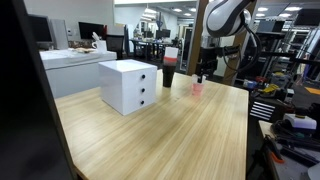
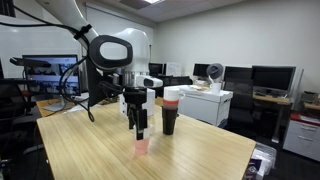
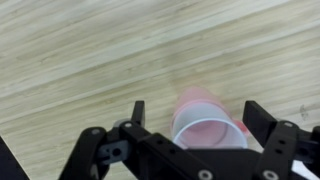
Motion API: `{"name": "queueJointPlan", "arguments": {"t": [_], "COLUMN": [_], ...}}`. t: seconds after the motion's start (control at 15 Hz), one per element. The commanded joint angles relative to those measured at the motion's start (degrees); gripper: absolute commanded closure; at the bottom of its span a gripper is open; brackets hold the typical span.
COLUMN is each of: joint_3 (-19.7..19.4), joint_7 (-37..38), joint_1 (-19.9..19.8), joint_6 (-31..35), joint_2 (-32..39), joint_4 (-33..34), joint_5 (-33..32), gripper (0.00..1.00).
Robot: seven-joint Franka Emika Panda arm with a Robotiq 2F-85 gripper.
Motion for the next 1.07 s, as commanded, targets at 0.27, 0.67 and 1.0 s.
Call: {"name": "queueJointPlan", "arguments": {"t": [0.27,0.67,1.0], "joint_3": [0.0,0.6,1.1], "joint_7": [-1.3,-3.5,-5.3], "joint_1": [0.0,-0.1,-0.1], "joint_6": [7.5,9.2,9.1], "joint_2": [0.1,1.5,2.0], "joint_4": [-3.6,-3.1,-2.3], "joint_5": [-0.4,1.2,2.1], "gripper": [0.00,0.00,0.00]}}
